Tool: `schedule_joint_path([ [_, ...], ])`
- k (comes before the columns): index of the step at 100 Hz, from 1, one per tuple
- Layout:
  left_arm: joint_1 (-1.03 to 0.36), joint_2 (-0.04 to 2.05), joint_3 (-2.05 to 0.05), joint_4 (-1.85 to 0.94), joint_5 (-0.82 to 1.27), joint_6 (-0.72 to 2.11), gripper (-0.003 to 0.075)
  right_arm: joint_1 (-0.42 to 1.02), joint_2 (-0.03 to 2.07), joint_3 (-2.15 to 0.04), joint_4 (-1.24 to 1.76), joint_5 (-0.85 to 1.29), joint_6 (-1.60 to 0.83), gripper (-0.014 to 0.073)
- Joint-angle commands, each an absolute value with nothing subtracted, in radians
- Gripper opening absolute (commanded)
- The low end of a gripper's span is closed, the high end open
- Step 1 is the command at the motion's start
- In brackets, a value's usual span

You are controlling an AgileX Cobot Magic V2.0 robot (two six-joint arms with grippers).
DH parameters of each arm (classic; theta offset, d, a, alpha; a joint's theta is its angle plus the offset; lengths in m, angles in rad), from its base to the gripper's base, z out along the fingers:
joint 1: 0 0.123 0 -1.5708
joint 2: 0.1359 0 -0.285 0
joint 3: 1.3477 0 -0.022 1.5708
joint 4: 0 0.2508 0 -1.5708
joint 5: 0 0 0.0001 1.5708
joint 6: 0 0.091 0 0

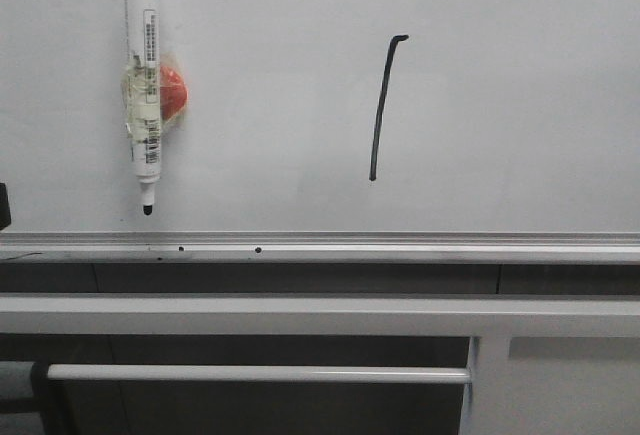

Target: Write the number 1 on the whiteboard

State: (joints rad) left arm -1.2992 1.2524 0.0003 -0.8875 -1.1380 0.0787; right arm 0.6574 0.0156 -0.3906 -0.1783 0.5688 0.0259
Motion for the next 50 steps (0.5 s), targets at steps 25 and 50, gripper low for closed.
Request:
schedule_joint_path([
  [25,-1.306,1.24,-0.009,-0.755,-1.383,0.076,-0.002,0.652,-0.022,-0.169,-0.151,0.329,0.022,-0.0063],
  [50,-1.306,1.24,-0.009,-0.74,-1.383,0.076,-0.002,0.652,-0.022,-0.126,-0.151,0.335,0.022,-0.0063],
])
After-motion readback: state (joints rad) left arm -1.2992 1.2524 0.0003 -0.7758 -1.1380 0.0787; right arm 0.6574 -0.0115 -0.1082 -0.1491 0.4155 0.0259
